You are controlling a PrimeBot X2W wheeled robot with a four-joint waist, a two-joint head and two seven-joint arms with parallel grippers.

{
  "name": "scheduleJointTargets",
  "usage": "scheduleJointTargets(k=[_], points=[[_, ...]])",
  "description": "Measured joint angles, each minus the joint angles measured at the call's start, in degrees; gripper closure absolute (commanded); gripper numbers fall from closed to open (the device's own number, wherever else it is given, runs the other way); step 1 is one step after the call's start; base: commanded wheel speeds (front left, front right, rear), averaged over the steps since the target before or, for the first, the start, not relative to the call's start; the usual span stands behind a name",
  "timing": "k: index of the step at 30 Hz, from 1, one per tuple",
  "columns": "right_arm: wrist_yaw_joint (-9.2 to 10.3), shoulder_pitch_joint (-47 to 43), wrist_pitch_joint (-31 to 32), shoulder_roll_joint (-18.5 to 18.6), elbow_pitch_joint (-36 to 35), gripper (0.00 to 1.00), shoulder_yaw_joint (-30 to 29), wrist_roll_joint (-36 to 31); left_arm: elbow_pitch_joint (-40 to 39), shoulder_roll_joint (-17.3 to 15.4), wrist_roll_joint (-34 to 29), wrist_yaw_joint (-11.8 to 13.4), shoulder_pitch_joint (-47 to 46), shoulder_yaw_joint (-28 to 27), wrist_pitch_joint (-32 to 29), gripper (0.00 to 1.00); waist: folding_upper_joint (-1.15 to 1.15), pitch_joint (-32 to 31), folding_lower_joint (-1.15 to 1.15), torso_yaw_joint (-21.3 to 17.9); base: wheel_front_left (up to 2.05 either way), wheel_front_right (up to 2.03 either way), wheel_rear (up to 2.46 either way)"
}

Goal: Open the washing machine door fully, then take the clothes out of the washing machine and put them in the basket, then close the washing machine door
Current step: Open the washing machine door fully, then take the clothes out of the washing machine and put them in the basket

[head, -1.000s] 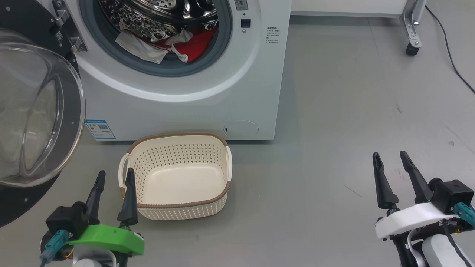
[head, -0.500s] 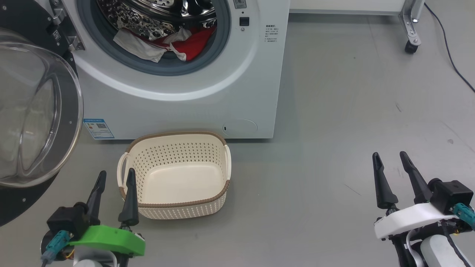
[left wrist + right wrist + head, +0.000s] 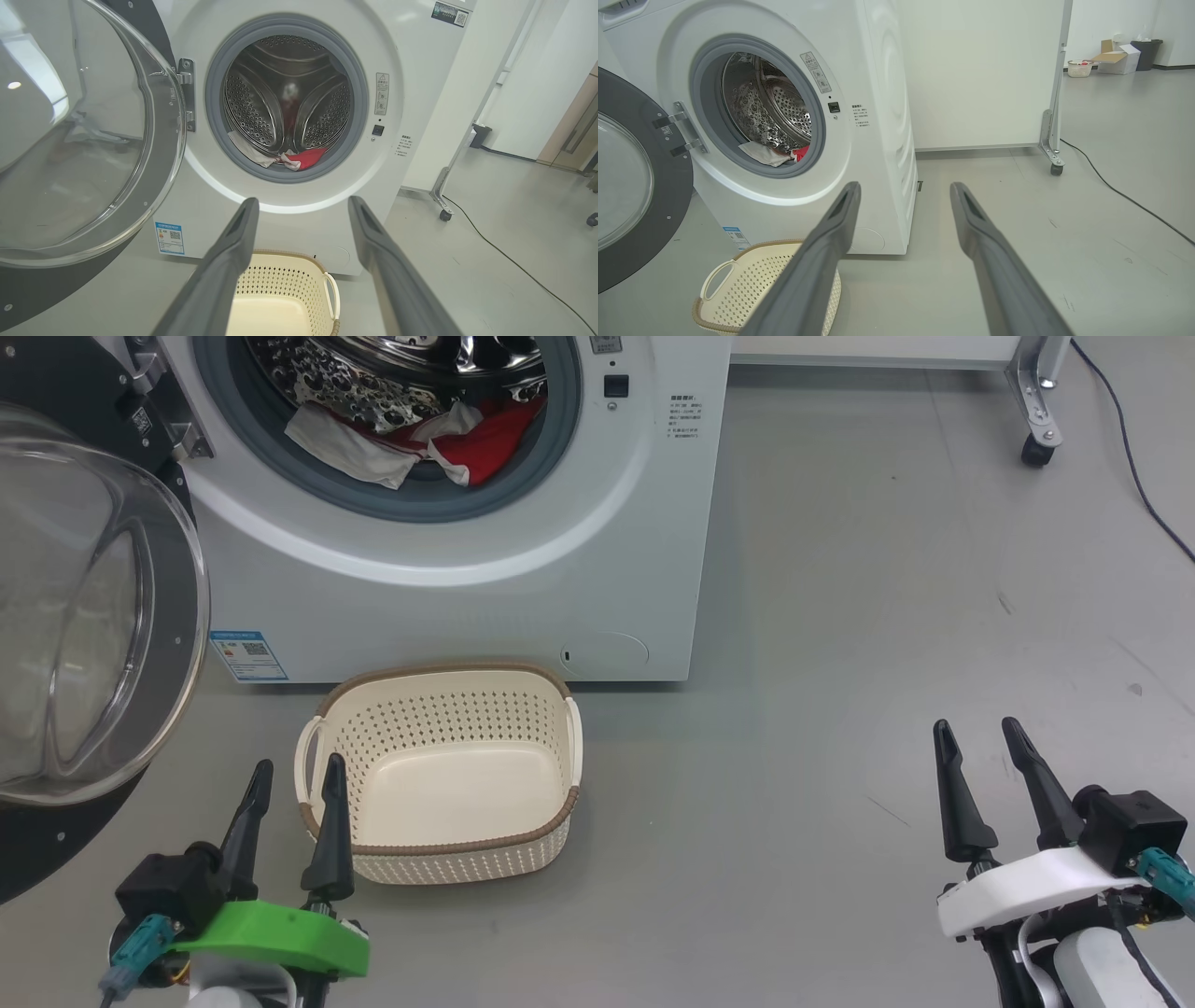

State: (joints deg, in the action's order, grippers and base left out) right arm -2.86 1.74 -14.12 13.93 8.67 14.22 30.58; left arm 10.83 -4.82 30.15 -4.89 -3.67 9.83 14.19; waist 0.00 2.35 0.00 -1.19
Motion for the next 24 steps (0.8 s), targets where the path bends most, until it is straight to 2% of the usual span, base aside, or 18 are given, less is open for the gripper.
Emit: scheduleJointTargets(k=[12, 24], points=[[-0.01, 0.0, 0.0, -0.4, 0.0, 0.0, 0.0, 0.0, -0.3, 0.0, 0.5, -0.1, 0.0, 0.0, 0.0, 0.0, 0.0, 0.3, 0.0, 0.0, 0.41, -0.41, 0.0], [-0.02, 0.0, 0.0, -0.5, 0.2, 0.0, -0.1, 0.0, -0.5, 0.0, 0.5, -0.2, 0.0, 0.0, -0.1, 0.0, 0.0, 0.2, 0.0, 0.2, 0.9, -0.9, 0.0]])
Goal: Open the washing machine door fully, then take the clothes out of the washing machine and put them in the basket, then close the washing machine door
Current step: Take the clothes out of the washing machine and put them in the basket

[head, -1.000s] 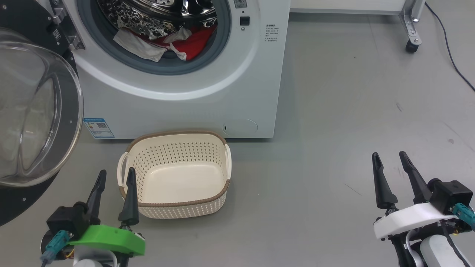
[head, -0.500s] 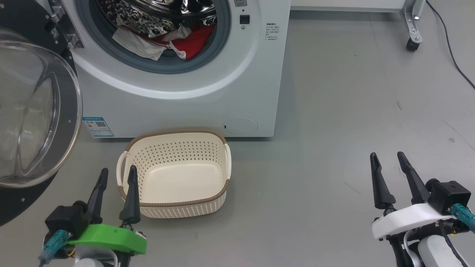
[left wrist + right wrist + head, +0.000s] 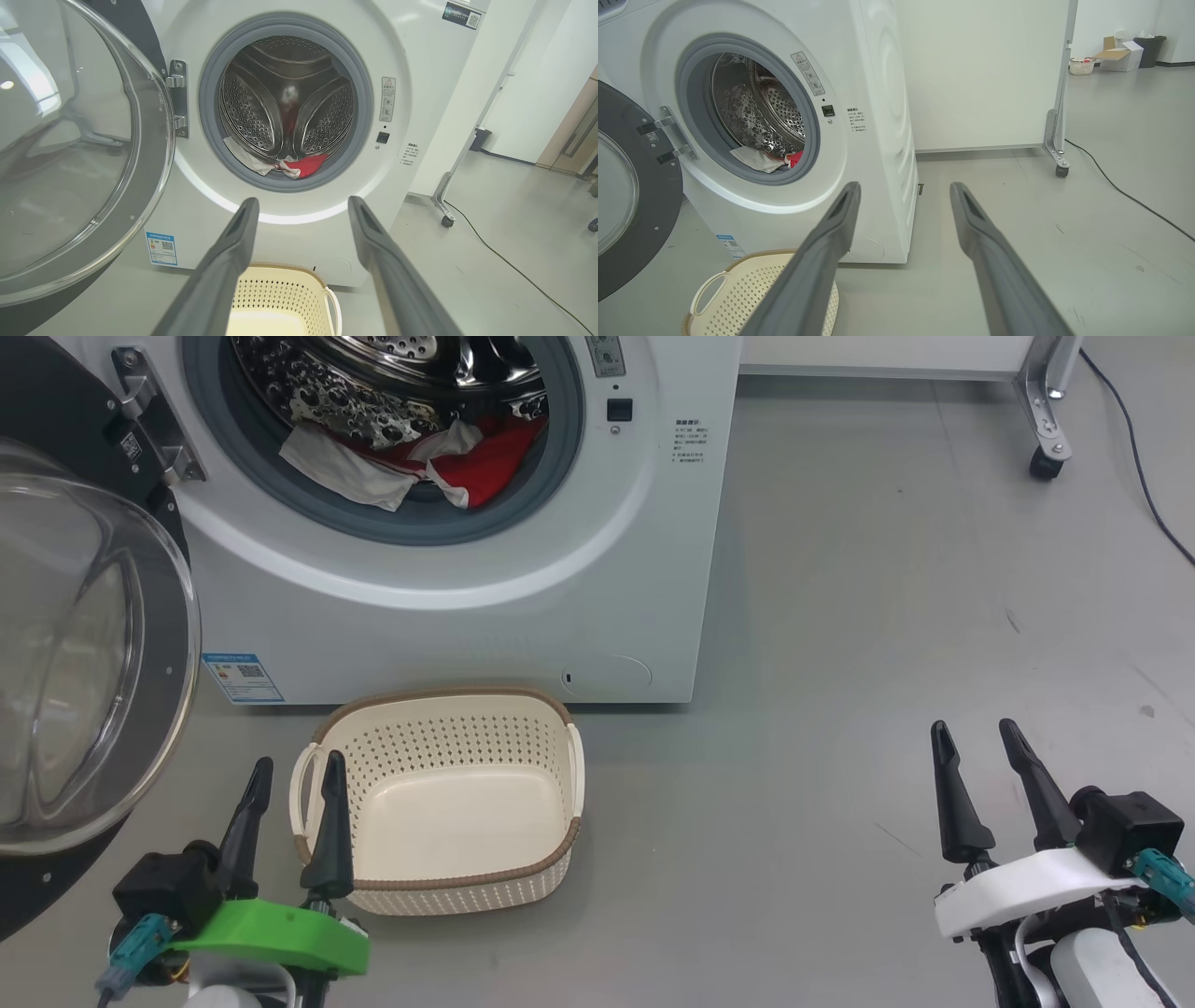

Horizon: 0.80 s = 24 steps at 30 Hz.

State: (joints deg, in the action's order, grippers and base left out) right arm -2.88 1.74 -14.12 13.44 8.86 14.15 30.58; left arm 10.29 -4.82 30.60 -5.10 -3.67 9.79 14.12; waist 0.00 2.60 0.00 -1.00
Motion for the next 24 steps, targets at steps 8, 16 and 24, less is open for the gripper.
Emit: scheduleJointTargets(k=[8, 16, 24], points=[[0.0, 0.0, 0.0, -0.1, 0.2, 0.0, 0.0, 0.0, -0.1, -0.1, -0.1, 0.0, 0.0, 0.0, 0.0, 0.0, 0.0, -0.1, 0.0, 0.2, 1.27, -1.27, 0.0], [-0.01, 0.0, 0.0, -0.1, 0.5, 0.0, -0.1, 0.0, -0.2, -0.4, -0.9, 0.3, 0.0, 0.1, 0.0, 0.0, 0.0, -0.2, 0.0, 0.5, 1.39, -1.39, 0.0], [-0.07, 0.0, -0.1, -0.3, 0.8, 0.0, -0.1, 0.0, -0.1, -0.1, 0.4, 0.3, 0.0, 0.0, 0.0, 0.0, 0.0, -0.5, 0.0, 0.6, 1.07, -1.07, 0.0]])
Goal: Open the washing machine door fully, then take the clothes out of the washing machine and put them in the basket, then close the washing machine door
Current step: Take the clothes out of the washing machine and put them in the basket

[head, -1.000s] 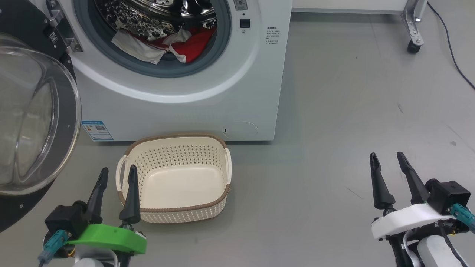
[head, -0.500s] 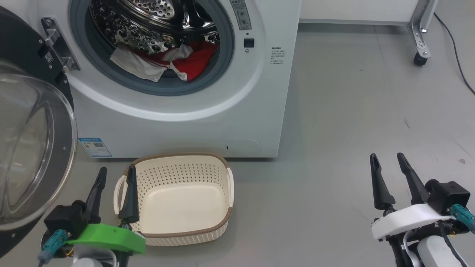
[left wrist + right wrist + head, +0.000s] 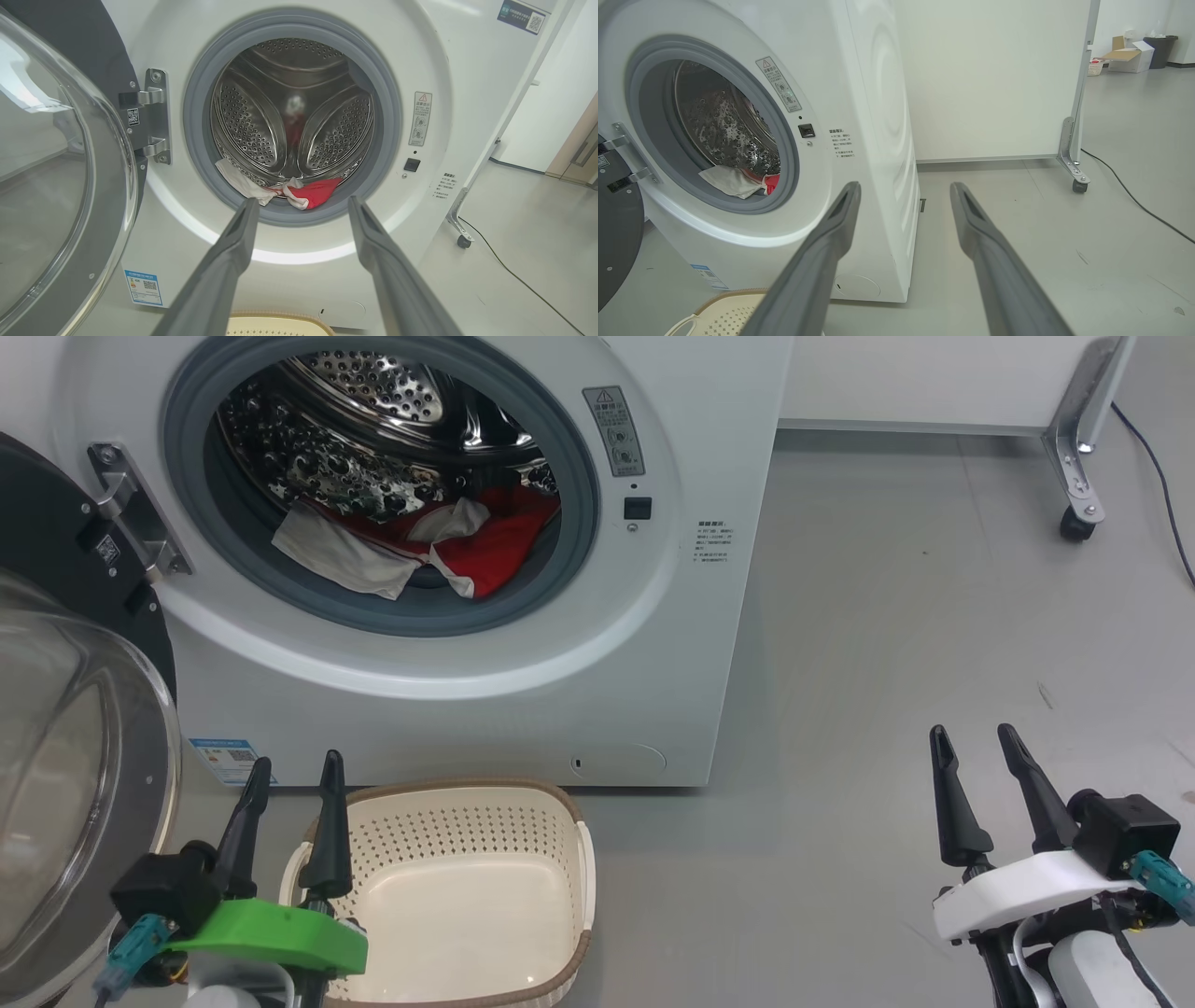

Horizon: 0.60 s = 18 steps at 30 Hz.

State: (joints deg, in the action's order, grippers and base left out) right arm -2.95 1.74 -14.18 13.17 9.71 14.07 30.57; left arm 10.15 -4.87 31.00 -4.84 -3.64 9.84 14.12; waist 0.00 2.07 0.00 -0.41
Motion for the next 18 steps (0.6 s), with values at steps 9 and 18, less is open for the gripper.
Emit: scheduleJointTargets(k=[9, 18], points=[[-0.01, 0.0, 0.0, -0.2, 0.3, 0.0, -0.1, 0.0, 0.2, -0.3, -1.1, 0.0, 0.1, 0.4, 0.0, 0.0, 0.0, -0.7, 0.0, 0.0, 0.64, -0.82, 0.18], [-0.03, -0.1, 0.0, -0.3, 0.5, 0.0, -0.1, 0.0, 0.3, -0.3, -1.3, 0.0, 0.1, 1.1, 0.0, 0.0, 0.0, -1.2, 0.0, 0.1, 0.35, -0.37, 0.03]])
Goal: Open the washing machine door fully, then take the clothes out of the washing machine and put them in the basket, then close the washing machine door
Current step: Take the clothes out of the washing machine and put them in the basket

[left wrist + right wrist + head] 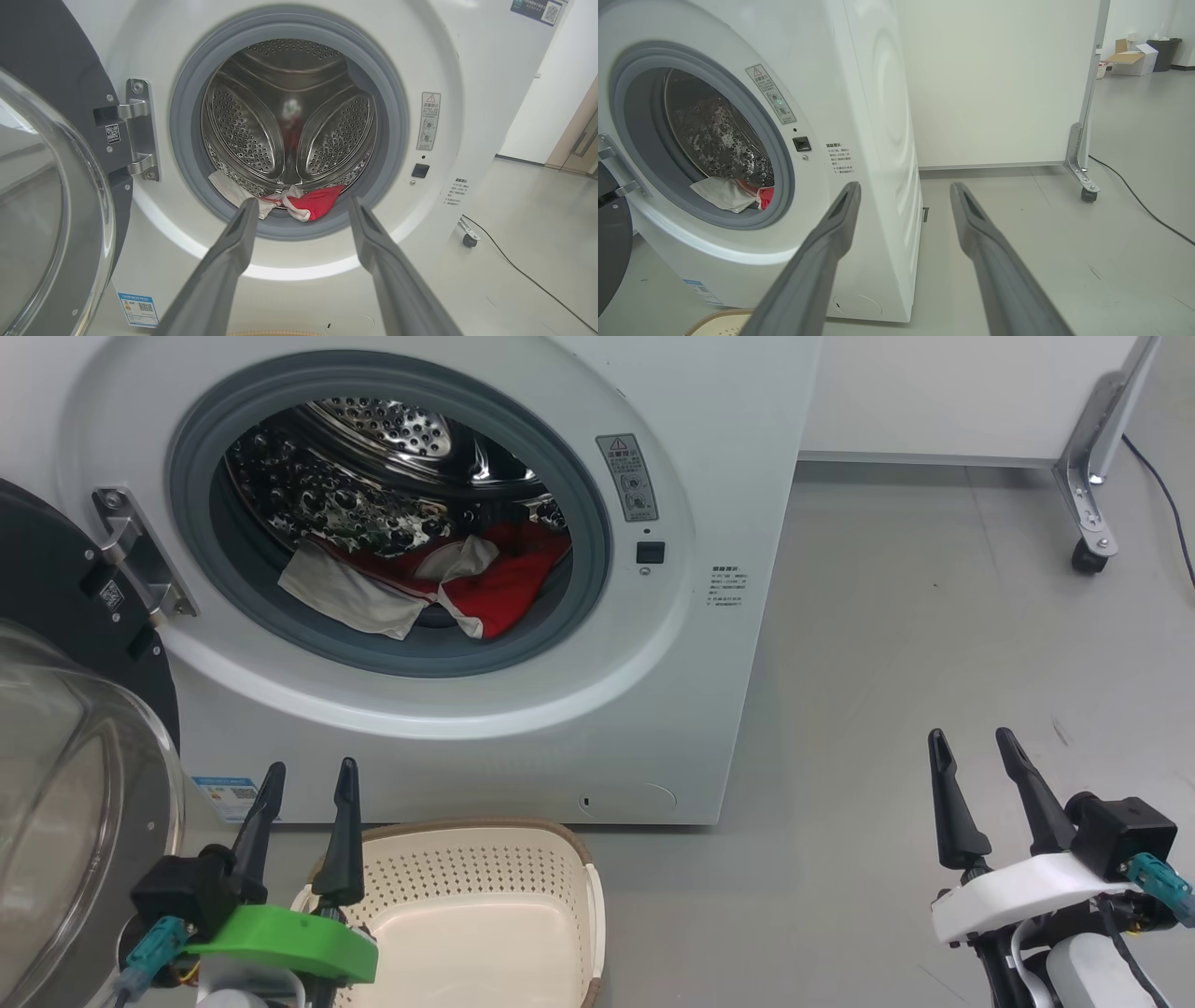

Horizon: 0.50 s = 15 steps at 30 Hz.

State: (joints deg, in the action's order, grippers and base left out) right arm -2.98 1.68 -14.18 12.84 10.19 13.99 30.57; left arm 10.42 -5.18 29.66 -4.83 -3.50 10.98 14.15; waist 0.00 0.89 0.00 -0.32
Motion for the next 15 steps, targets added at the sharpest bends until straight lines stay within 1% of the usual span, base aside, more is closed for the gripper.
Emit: scheduleJointTargets(k=[4, 15], points=[[-0.44, -0.1, 0.0, 0.0, 0.0, 0.0, 0.0, 0.0, 0.2, 0.0, -0.6, 0.0, 0.2, 0.5, 0.0, 0.0, 0.0, -0.1, 0.0, 0.1, 0.13, -0.13, 0.0], [-0.46, -0.8, 0.0, 0.0, 0.0, 0.0, 0.3, -0.1, 0.3, -0.1, -1.0, 0.0, 0.7, 0.8, 0.0, 0.0, 0.0, -0.2, 0.0, 0.1, 0.0, 0.0, 0.0]])
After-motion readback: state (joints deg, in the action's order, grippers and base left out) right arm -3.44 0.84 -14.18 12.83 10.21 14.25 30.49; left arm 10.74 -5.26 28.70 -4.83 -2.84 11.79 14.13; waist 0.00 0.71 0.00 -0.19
